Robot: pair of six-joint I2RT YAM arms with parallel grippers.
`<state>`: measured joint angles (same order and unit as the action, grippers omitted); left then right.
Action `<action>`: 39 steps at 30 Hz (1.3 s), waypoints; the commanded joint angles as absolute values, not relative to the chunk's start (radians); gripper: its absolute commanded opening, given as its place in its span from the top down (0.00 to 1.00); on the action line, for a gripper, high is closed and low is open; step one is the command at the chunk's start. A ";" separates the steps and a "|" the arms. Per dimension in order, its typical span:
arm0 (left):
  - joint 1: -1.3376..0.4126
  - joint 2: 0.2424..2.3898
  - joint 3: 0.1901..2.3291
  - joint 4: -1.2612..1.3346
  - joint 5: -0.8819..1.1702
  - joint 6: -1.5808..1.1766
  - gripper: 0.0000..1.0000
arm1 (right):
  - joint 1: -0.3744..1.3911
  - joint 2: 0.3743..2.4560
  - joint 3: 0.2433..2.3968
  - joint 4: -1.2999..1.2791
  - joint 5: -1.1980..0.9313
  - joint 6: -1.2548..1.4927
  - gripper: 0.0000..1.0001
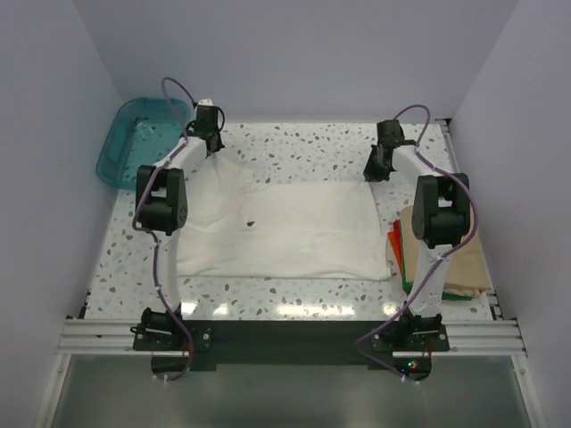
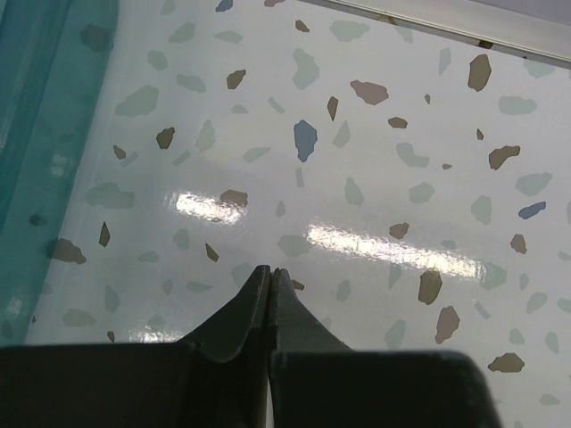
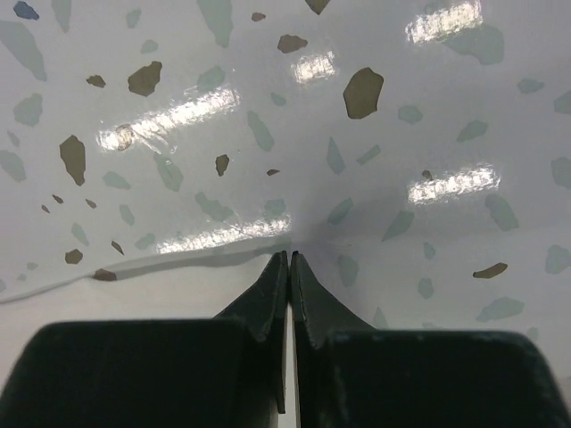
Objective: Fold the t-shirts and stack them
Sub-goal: Fold the tshirt
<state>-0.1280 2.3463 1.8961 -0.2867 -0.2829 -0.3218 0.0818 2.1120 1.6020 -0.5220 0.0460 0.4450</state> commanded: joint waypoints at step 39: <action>-0.032 1.599 1.255 -0.113 -0.224 -0.483 1.00 | 0.025 1.675 1.221 -0.396 0.038 0.509 1.00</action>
<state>-0.0402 1.6901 1.2972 -0.1505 -0.1913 -0.4534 0.0315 1.7523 1.2575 -0.4278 0.0311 0.4923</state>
